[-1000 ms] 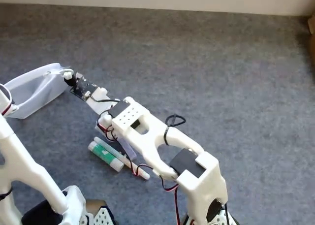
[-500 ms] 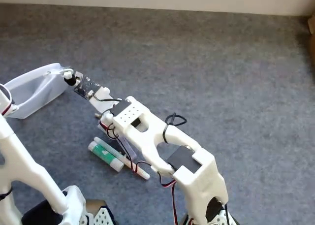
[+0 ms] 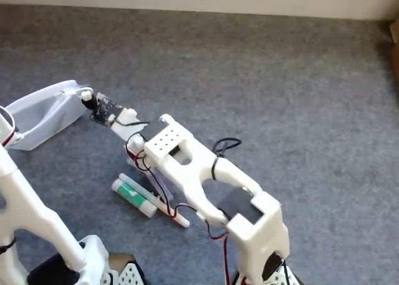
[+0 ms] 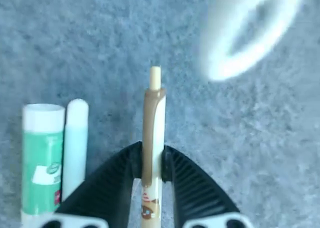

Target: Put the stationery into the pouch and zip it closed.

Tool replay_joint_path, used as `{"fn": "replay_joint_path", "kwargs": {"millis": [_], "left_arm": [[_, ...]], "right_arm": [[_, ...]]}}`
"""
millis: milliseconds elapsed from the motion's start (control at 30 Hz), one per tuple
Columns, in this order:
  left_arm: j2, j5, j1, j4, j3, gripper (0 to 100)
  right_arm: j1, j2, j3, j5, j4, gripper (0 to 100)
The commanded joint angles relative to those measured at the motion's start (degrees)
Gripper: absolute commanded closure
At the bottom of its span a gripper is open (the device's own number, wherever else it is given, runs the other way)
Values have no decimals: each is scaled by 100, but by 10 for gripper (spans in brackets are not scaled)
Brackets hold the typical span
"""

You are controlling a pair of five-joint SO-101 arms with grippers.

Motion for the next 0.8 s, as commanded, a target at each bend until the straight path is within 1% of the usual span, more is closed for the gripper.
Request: {"fn": "replay_joint_path", "kwargs": {"millis": [0,300,667,767], "left_arm": [[31,79,-22,-70,13,993],[31,79,-22,-70,13,993],[31,79,-22,-62,13,993],[31,79,-13,-62,13,993]], "right_arm": [[84,-796,-171,88,154,994],[-84,-2105,752,79,22,994],[-119,-4207,3081,53,-2044,994],[-119,-4620,3459,-413,-2607,994]]}}
